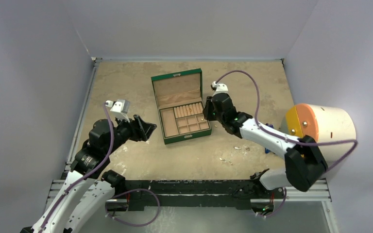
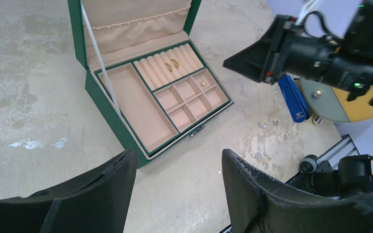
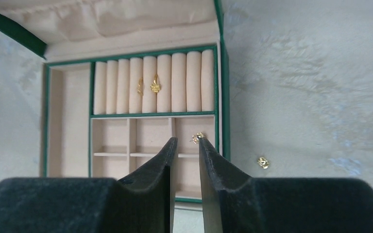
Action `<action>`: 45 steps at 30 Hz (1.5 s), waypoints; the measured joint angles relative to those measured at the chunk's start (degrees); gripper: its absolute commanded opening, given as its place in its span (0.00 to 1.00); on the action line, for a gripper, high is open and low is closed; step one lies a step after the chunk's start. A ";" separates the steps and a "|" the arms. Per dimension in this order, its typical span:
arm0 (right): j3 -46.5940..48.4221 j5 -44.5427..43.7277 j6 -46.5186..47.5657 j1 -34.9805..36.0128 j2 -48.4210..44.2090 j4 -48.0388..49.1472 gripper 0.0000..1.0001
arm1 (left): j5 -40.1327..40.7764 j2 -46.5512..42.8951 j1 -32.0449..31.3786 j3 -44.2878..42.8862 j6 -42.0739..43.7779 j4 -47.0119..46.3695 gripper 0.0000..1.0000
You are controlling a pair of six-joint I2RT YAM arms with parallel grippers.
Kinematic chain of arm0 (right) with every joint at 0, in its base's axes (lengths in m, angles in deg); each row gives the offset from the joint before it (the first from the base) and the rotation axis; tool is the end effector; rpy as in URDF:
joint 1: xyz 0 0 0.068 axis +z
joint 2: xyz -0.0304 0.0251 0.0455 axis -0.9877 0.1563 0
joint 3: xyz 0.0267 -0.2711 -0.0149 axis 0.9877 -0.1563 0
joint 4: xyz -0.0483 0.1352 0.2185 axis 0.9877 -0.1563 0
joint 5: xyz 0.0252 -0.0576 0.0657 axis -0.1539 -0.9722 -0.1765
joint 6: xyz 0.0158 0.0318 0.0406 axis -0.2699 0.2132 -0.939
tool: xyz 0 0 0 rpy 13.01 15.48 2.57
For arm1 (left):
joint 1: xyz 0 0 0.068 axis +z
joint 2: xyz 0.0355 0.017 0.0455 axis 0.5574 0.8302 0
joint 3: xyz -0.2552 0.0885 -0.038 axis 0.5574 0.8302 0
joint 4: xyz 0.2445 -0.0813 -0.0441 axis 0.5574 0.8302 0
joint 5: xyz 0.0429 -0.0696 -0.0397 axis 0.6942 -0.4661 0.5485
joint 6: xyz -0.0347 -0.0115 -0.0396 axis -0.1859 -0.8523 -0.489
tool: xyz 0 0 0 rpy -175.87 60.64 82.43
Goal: Organize the mixed jewelry
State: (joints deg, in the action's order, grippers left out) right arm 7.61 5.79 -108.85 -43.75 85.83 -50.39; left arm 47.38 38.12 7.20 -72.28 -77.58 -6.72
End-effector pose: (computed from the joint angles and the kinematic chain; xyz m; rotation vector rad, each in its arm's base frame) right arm 0.2600 0.1890 0.2447 -0.0588 2.0907 0.4814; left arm 0.1111 -0.0605 0.3179 0.0500 1.9189 -0.7763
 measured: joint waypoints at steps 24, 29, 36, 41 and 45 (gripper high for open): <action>-10.69 -11.37 1.18 -1.33 -4.44 -2.51 0.35 | -0.22 0.94 0.42 0.00 0.00 0.00 0.64; -10.69 -10.86 1.22 -2.05 -0.72 -1.05 0.35 | -0.22 0.94 0.42 0.00 0.00 0.00 0.64; -10.36 -8.63 1.25 -3.45 3.87 1.22 0.35 | -0.22 0.94 0.42 0.00 0.00 0.00 0.64; -9.25 -7.06 1.29 -3.58 6.38 2.34 0.35 | -0.22 0.94 0.42 0.00 0.00 0.00 0.64; -8.68 -6.51 1.60 -3.76 7.13 2.78 0.35 | -0.24 0.94 0.42 0.00 0.00 0.00 0.64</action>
State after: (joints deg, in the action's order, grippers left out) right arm -1.07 -0.72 -107.25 -47.51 92.96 -47.61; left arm 47.14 39.06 7.62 -72.28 -77.58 -6.72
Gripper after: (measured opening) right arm 0.347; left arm 0.639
